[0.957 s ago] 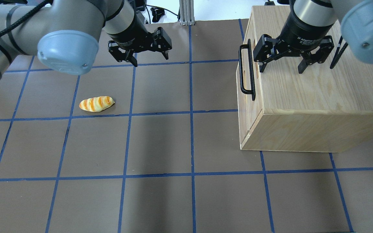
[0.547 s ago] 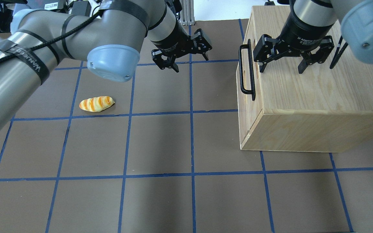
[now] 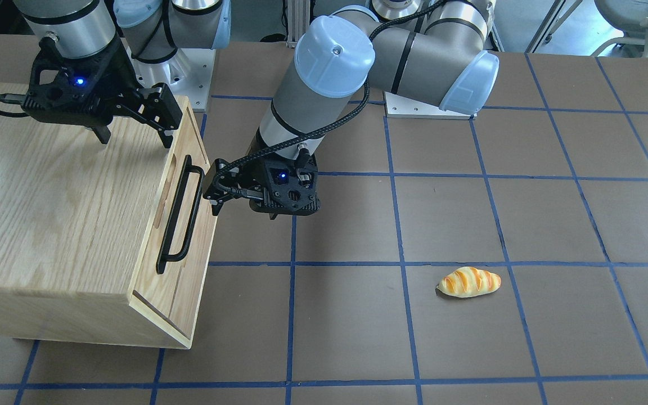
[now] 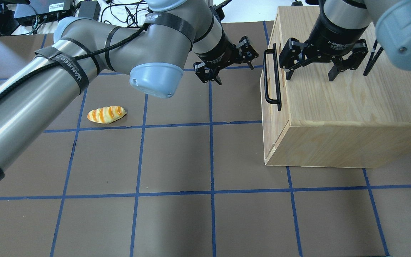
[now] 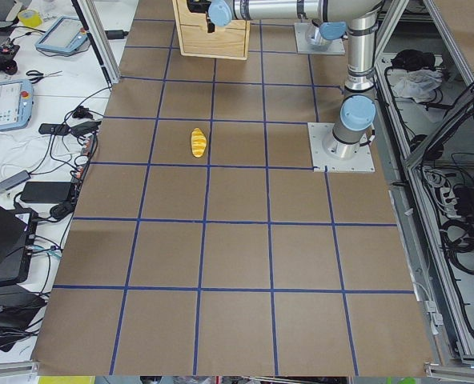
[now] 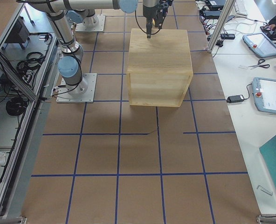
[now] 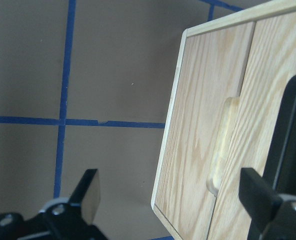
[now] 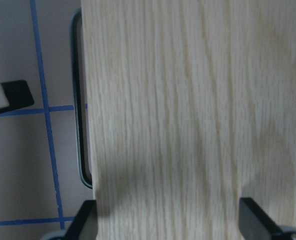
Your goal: Open upper drawer
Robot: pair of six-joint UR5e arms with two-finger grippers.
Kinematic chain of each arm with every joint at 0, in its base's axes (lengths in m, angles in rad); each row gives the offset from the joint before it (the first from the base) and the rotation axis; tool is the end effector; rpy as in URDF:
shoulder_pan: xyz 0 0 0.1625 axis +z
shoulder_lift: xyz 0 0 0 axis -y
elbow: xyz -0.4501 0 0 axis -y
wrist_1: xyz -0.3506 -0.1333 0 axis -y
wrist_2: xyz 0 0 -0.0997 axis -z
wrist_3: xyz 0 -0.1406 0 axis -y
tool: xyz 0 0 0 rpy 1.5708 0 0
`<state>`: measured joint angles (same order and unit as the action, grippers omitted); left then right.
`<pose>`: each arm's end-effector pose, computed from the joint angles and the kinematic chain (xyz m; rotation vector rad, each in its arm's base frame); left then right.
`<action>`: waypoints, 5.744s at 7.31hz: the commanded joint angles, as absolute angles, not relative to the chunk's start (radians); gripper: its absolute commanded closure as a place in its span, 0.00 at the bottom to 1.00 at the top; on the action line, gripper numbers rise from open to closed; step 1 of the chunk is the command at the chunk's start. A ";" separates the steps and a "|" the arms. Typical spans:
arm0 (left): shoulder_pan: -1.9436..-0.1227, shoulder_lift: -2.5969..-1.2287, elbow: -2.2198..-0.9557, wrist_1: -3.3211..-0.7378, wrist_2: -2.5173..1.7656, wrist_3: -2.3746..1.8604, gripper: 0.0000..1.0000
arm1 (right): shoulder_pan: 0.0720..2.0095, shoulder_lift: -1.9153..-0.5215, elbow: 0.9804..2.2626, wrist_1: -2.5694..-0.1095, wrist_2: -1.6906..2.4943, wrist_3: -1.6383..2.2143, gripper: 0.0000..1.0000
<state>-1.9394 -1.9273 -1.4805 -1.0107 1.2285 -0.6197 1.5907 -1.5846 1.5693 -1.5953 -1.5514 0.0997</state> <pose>-0.3951 -0.5218 0.3942 0.2696 -2.6880 0.1305 0.1449 -0.4468 0.4814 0.1238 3.1168 -0.0602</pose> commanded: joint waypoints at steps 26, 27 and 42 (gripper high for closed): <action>-2.016 -2.006 -1.405 -1.019 1.339 -0.649 0.00 | 1.589 -1.585 1.569 -1.595 -1.551 0.100 0.00; -2.014 -2.005 -1.405 -1.020 1.365 -0.623 0.00 | 1.591 -1.585 1.569 -1.595 -1.552 0.100 0.00; -1.884 -1.976 -1.407 -1.106 1.448 -0.440 0.00 | 1.591 -1.585 1.569 -1.595 -1.551 0.100 0.00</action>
<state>-1.8995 -1.9795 -1.4066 -1.0985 1.4445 -0.4562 1.5907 -1.5846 1.5693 -1.5953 -1.5519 0.0997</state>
